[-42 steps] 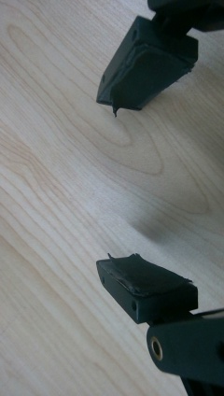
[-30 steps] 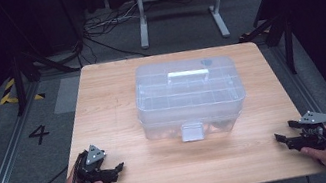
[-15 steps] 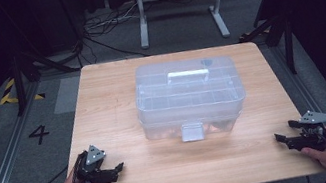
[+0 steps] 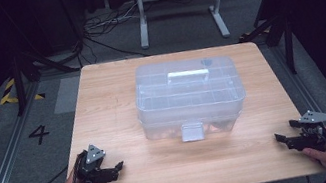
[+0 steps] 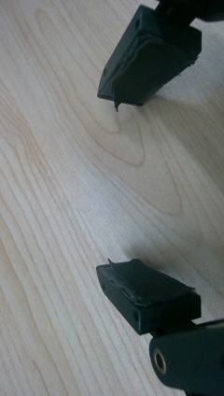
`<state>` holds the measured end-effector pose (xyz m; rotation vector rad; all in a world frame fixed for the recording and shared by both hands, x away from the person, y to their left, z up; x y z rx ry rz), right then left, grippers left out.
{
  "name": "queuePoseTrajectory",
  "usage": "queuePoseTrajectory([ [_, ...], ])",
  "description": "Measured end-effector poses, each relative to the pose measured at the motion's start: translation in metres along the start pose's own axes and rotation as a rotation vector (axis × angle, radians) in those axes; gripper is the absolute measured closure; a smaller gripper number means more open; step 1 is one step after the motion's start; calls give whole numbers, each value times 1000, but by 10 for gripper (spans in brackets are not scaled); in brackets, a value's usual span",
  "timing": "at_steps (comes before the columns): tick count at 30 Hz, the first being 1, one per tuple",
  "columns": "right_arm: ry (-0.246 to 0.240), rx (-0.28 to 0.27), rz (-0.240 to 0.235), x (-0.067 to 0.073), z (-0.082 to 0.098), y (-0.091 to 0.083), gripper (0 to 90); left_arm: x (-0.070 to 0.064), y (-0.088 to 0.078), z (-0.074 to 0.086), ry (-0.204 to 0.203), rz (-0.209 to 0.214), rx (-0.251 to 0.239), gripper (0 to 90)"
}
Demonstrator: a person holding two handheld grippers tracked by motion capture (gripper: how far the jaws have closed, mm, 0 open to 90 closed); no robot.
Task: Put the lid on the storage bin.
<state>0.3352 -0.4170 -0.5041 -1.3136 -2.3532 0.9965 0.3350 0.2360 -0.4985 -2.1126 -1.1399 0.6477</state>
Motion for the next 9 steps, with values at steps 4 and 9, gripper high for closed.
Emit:
queuePoseTrajectory([
  [4,2,2,1,0,0,0,150,0,1,-1,-7,-11,-10,145],
  [9,2,2,4,0,0,0,149,0,2,-1,-2,-14,-3,137],
])
Point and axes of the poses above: each handheld gripper's, and its own axes: y roughly forward along the jaws, z roughly out of its underside, x roughly to its left, the point moved 2 cm from there along y, roughly forward along the jaws, and after that the axes turned 8 degrees about -y, right-handed, at the moved point
